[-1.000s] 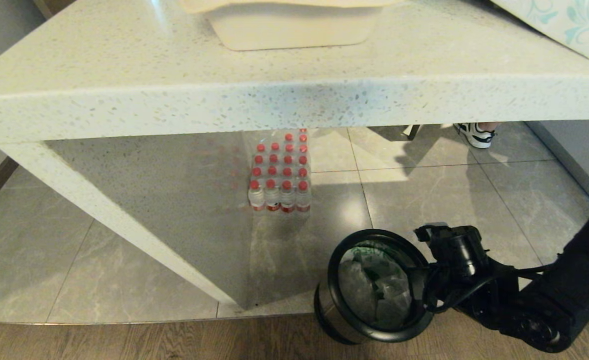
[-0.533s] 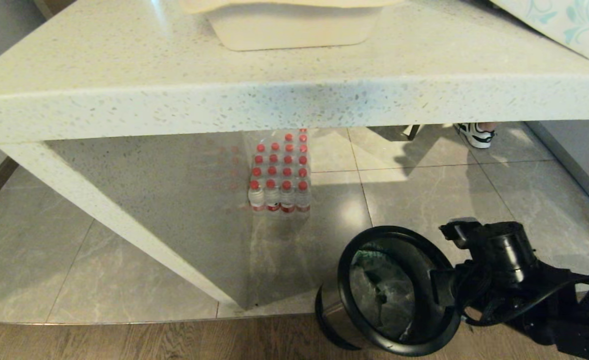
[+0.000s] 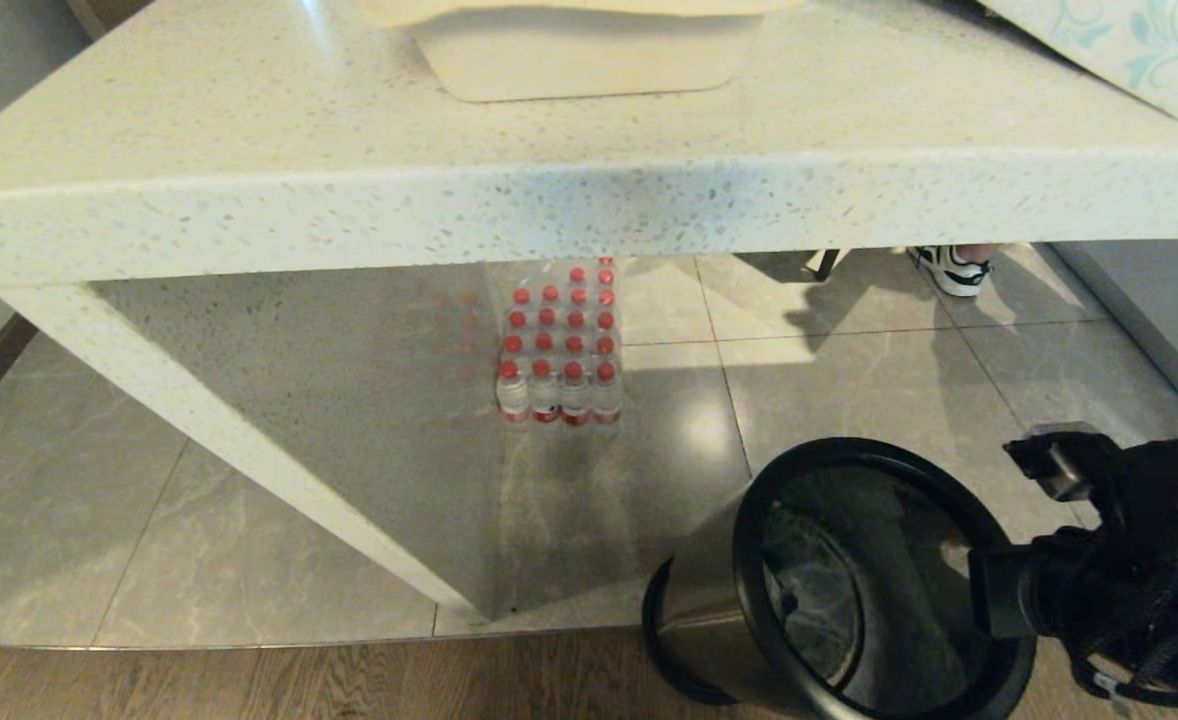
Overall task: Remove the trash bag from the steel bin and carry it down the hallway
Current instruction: Place the outer trash can on the ground
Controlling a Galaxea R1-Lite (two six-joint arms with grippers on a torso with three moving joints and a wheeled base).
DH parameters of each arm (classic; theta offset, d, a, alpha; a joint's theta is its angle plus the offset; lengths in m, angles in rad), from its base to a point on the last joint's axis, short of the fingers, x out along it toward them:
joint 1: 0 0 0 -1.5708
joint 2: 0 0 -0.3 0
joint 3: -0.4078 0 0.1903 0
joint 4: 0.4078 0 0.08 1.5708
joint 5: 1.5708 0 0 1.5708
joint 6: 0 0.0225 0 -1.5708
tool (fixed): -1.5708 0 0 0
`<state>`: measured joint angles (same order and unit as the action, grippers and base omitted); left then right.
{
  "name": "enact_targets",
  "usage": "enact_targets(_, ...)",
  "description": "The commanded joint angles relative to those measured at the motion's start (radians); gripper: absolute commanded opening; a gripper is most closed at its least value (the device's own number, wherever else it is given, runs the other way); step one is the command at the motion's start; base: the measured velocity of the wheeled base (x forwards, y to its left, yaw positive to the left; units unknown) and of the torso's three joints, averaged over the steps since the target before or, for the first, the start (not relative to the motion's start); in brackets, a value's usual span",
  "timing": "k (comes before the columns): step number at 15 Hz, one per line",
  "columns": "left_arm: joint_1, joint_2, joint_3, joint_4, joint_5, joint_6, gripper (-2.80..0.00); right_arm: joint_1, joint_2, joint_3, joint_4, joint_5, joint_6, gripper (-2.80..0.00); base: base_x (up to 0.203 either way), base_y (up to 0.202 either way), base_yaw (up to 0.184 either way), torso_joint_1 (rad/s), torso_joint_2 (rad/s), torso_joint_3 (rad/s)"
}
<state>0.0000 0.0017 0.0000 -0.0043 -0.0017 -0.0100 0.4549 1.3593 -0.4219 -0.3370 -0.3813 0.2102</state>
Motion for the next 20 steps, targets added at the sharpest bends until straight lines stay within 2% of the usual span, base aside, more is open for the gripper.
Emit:
enact_targets(1,0.0,0.0,0.0,0.0,0.0,-0.001,-2.8,-0.016,-0.152,-0.006,0.05,-0.001,-0.001,-2.8,0.0,0.0,0.0,0.0,0.0,0.0)
enact_targets(4,0.0,0.0,0.0,0.0,0.0,-0.001,-2.8,-0.056,-0.257,-0.001,0.151,-0.001,0.003,-2.8,0.0,0.0,0.0,0.0,0.0,0.0)
enact_targets(8,0.0,0.0,0.0,0.0,0.0,-0.001,-2.8,-0.091,-0.368,-0.009,0.166,0.0,0.003,-2.8,0.0,0.0,0.0,0.0,0.0,0.0)
enact_targets(12,0.0,0.0,0.0,0.0,0.0,-0.001,-2.8,-0.13,-0.5,-0.026,0.308,-0.005,0.004,-2.8,0.0,0.0,0.0,0.0,0.0,0.0)
enact_targets(16,0.0,0.0,0.0,0.0,0.0,-0.001,-2.8,-0.229,-0.576,-0.029,0.372,-0.097,0.008,-2.8,0.0,0.0,0.0,0.0,0.0,0.0)
enact_targets(20,0.0,0.0,0.0,0.0,0.0,-0.001,-2.8,-0.333,-0.59,-0.036,0.375,-0.163,0.016,-2.8,0.0,0.0,0.0,0.0,0.0,0.0)
